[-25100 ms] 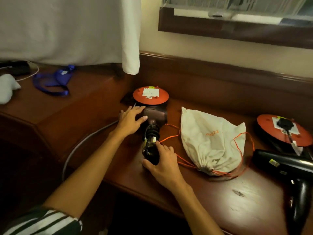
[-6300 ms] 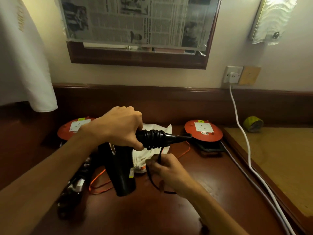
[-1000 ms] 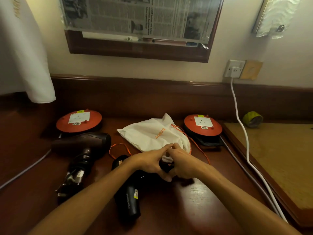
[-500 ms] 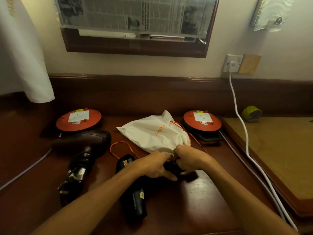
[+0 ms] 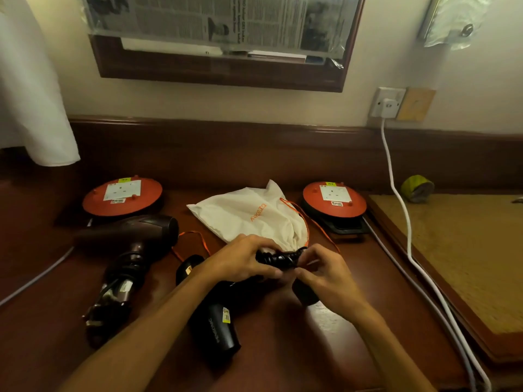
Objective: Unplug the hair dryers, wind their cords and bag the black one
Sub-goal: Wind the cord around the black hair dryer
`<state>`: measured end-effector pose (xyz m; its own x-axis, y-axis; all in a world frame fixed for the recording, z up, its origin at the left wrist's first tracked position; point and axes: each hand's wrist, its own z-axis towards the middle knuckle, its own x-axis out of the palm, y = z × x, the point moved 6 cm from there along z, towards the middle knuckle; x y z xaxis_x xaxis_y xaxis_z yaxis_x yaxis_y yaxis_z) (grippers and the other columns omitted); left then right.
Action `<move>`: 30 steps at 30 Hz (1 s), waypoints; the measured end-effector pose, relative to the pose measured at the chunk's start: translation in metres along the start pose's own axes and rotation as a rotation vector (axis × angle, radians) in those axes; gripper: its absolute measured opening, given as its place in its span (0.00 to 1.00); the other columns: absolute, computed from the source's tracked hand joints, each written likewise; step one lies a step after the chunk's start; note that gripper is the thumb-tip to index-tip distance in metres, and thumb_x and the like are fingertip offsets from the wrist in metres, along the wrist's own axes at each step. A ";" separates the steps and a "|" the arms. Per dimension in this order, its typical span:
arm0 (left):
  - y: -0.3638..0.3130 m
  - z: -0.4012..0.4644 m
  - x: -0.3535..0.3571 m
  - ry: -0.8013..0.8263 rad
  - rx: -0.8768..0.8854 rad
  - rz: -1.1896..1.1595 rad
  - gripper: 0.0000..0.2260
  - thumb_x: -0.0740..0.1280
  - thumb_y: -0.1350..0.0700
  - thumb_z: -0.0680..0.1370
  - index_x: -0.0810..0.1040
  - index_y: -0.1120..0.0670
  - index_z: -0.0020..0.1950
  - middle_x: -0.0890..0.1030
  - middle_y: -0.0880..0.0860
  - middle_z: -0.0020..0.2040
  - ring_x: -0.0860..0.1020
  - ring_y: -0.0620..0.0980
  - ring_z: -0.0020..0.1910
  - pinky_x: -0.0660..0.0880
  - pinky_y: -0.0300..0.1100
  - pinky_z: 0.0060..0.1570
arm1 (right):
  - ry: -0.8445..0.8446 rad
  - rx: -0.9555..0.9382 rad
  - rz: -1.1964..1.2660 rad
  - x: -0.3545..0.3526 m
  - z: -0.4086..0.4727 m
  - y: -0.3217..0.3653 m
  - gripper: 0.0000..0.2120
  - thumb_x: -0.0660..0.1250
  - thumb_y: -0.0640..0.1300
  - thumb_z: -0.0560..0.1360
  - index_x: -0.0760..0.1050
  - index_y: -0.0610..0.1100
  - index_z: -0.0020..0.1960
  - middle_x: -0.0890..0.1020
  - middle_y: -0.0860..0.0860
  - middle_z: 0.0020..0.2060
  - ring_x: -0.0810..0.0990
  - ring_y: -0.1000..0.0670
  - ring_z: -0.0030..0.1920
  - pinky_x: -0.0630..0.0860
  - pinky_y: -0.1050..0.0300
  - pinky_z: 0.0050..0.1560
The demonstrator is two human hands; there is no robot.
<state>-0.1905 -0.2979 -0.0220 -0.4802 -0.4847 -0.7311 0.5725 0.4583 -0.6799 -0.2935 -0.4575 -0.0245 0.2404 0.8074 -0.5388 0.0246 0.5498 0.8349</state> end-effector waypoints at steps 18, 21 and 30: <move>-0.035 -0.011 -0.013 0.013 0.002 -0.846 0.10 0.73 0.60 0.76 0.79 0.55 0.56 0.85 0.60 0.51 0.85 0.53 0.43 0.81 0.41 0.38 | -0.079 -0.013 0.913 -0.012 -0.017 -0.015 0.25 0.81 0.49 0.66 0.77 0.36 0.54 0.84 0.36 0.51 0.85 0.35 0.50 0.83 0.45 0.48; -0.033 -0.008 -0.013 0.028 0.003 -0.791 0.11 0.76 0.58 0.74 0.79 0.53 0.53 0.84 0.62 0.52 0.83 0.54 0.43 0.80 0.45 0.41 | -0.021 -0.020 1.006 -0.021 -0.017 -0.007 0.18 0.73 0.40 0.71 0.75 0.34 0.58 0.83 0.33 0.52 0.85 0.36 0.49 0.82 0.49 0.45; -0.034 -0.005 -0.007 0.077 0.009 -0.730 0.10 0.75 0.58 0.76 0.77 0.54 0.55 0.85 0.60 0.52 0.82 0.54 0.43 0.79 0.44 0.41 | -0.020 -0.072 0.754 -0.042 -0.014 0.006 0.20 0.79 0.48 0.69 0.76 0.36 0.49 0.81 0.38 0.54 0.83 0.45 0.52 0.81 0.50 0.54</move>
<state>-0.2100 -0.3060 0.0064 -0.7864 -0.6104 -0.0943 0.0941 0.0324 -0.9950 -0.3169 -0.4855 0.0014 0.1844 0.9665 0.1784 -0.2168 -0.1370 0.9666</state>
